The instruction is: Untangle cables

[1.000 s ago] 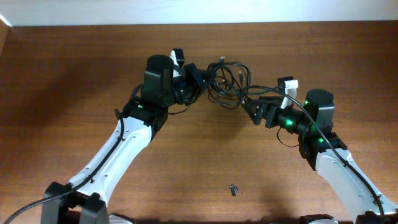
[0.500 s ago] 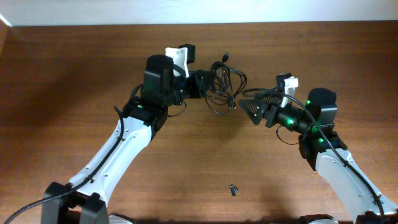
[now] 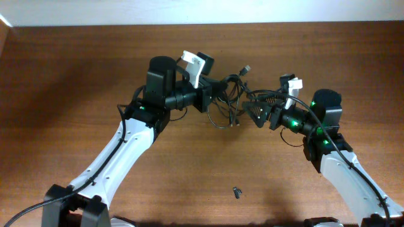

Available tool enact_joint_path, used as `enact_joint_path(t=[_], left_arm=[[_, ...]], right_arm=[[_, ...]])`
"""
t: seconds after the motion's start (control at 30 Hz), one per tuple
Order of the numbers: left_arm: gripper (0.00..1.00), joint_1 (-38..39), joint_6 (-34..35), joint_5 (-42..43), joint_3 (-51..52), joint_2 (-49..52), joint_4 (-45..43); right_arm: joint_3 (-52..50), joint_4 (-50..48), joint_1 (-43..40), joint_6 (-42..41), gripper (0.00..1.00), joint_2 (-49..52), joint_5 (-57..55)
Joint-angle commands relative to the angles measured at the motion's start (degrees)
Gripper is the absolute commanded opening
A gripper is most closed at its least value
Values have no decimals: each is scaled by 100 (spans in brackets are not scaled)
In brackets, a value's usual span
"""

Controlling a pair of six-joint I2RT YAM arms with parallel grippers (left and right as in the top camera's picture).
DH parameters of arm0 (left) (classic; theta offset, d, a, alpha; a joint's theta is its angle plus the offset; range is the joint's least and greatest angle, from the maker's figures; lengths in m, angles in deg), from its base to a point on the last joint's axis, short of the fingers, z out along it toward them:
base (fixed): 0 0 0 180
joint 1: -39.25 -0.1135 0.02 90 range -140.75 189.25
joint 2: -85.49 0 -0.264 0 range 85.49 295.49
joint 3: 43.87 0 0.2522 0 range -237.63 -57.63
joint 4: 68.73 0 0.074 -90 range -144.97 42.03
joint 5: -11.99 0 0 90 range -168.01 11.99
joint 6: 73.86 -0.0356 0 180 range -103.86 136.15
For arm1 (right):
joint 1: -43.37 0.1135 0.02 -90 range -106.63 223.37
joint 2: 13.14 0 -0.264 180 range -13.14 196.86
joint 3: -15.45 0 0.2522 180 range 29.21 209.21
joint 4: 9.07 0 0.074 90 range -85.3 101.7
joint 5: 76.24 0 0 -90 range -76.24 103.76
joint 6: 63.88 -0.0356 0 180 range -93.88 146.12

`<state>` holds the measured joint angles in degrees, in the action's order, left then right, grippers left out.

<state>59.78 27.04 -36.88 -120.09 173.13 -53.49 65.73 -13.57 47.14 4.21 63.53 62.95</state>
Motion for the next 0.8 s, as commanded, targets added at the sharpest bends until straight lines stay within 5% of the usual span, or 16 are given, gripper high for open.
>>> enact_joint_path(t=[0.0, 0.37, 0.47, 0.6, 0.63, 0.67, 0.7, 0.73, 0.77], left_arm=[[0, -7, -866, 774, -48, -55, 57], [4, 621, -1056, 750, -48, -55, -542], [0, 621, -1054, 553, -48, -55, -533], [0, 621, -1054, 396, -48, -55, -529], [0, 621, -1054, 341, -48, -55, -529], [8, 621, -1054, 337, -48, -55, -529], [26, 621, -1054, 337, -48, -55, -529], [30, 621, -1054, 339, -48, -55, -529], [81, 621, -1054, 339, -48, -55, -529]], right_arm=[[15, -101, -9, 68, 98, -44, 221], [15, -389, -4, 63, 96, -44, 590], [15, -389, -4, 63, 73, -44, 592], [15, -387, -4, 63, 10, -44, 592], [15, -387, -4, 61, 4, -44, 592], [15, -387, -4, 63, 4, -44, 592], [15, -387, -4, 61, 4, -44, 590], [15, -387, -7, 63, 4, -44, 590], [15, -387, -7, 61, 4, -44, 588]])
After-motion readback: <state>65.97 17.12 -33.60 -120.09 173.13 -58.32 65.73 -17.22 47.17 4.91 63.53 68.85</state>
